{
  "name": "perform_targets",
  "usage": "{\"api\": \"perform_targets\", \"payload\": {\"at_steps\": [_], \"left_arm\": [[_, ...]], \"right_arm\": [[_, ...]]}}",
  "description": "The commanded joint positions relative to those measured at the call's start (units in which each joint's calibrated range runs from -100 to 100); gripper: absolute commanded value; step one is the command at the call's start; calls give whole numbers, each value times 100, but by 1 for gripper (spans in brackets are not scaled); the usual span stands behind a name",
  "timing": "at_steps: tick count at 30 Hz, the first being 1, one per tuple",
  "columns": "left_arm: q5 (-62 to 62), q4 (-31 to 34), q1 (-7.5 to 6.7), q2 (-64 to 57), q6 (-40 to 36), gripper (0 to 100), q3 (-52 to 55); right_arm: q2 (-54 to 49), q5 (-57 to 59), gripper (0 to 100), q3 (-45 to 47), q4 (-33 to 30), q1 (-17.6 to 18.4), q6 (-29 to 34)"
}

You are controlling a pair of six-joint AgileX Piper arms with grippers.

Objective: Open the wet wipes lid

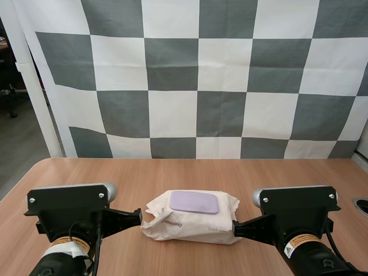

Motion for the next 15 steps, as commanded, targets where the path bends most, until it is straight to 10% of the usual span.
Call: {"api": "perform_targets", "payload": {"at_steps": [1,15], "left_arm": [[-2,212,172,0,-20,0,0],[-2,165,172,0,-20,0,0]], "right_arm": [[0,-58,0,0,429,-18,26],[0,-58,0,0,338,-18,26]]}}
